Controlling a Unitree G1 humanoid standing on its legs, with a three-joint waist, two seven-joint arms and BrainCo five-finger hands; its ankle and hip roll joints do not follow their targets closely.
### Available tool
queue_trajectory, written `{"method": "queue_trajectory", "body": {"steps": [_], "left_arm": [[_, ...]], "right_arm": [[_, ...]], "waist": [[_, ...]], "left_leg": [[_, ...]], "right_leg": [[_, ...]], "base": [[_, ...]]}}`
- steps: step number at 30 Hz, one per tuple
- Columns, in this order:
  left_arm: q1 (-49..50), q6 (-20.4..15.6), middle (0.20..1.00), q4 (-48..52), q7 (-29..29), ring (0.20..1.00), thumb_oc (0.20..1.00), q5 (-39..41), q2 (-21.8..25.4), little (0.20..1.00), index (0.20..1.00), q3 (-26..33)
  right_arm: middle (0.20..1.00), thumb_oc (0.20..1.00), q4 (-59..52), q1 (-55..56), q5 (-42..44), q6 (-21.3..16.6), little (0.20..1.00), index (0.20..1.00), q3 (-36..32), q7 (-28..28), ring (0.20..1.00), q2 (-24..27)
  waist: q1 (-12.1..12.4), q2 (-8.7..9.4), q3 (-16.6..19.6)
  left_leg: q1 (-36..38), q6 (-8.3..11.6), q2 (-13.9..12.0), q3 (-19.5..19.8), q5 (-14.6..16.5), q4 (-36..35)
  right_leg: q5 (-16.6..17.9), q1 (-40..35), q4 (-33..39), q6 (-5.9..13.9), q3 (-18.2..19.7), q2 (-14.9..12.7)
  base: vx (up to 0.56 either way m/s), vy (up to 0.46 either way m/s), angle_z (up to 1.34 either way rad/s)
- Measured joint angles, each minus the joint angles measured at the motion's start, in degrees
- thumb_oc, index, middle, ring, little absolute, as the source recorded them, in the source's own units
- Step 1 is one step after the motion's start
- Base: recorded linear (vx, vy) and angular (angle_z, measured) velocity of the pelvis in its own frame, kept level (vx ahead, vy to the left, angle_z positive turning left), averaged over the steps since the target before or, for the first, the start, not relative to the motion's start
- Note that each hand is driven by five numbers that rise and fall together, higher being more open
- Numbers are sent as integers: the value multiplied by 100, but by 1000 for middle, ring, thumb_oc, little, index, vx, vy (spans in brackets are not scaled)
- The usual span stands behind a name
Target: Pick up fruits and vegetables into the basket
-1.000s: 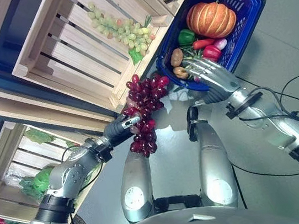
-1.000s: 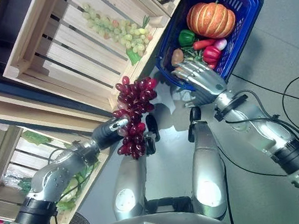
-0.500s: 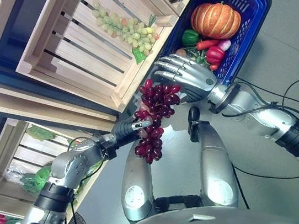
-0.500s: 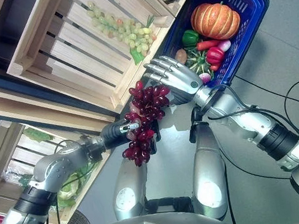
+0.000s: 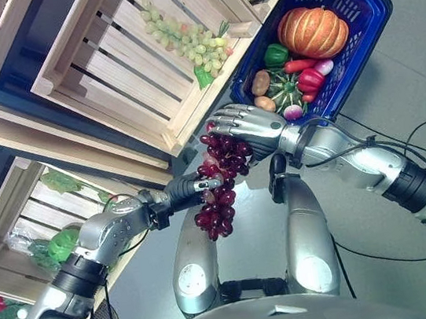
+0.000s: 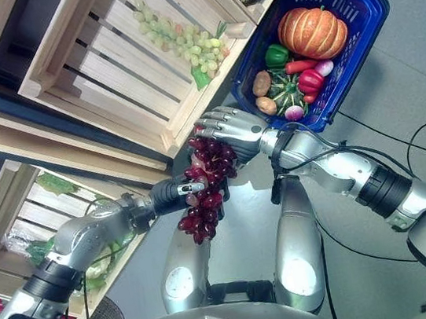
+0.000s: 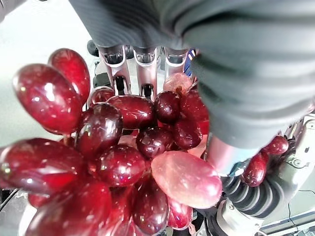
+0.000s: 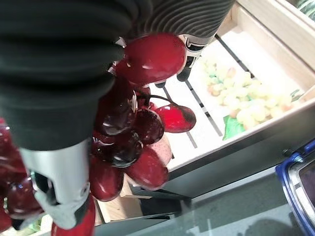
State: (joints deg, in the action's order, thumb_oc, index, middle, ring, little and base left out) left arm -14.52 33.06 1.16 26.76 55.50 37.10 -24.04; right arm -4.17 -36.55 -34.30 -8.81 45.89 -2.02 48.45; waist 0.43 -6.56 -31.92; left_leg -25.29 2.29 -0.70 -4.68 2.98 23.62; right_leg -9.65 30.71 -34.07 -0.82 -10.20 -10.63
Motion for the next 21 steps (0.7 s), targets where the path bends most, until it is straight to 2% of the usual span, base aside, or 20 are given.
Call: {"method": "queue_trajectory", "body": {"steps": [9,16,21], "left_arm": [[-80,-213,200,0,2,200,200,-255,-3,200,200,-64],[-130,-376,200,1,3,200,200,-380,-7,200,200,-161],[-127,-679,200,-1,3,200,200,-387,-28,200,200,-228]], "right_arm": [[1000,1000,66,-32,117,-17,1000,1000,-23,-16,1000,-16],[1000,1000,84,-52,248,65,1000,1000,-107,-487,1000,-51],[1000,1000,349,-163,457,246,1000,1000,-115,-798,1000,-255]], "waist": [[7,1,0],[8,2,0],[-10,6,0]], "left_leg": [[-2,-2,7,3,-1,4],[-2,-6,18,16,-3,8],[-2,-21,51,33,-13,5]], "right_leg": [[0,-2,-8,0,-2,-9],[0,-10,-27,0,-6,-25],[0,-17,-44,4,-35,-66]], "base": [[0,0,0],[0,0,0],[5,-16,3]]}}
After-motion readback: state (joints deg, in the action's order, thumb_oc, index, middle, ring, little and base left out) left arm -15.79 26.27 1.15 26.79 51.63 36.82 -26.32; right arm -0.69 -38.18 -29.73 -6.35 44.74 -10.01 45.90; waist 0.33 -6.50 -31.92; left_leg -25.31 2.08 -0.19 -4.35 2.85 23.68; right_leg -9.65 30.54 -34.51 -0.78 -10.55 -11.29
